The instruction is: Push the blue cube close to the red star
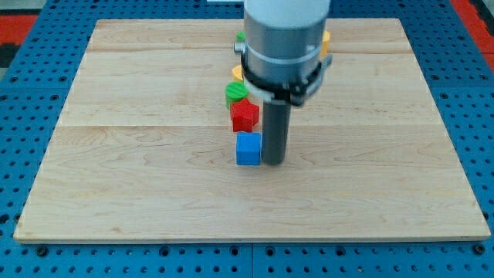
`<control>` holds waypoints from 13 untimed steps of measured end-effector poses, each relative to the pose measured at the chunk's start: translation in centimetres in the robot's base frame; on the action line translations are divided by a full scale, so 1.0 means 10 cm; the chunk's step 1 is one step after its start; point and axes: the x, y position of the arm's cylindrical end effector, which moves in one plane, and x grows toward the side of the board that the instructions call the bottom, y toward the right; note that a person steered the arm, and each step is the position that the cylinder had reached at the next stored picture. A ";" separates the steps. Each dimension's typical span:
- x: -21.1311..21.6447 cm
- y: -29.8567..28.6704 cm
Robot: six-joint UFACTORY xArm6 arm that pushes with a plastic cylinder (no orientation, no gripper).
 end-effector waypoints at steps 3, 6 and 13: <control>-0.05 -0.61; -0.06 -0.49; -0.26 -0.07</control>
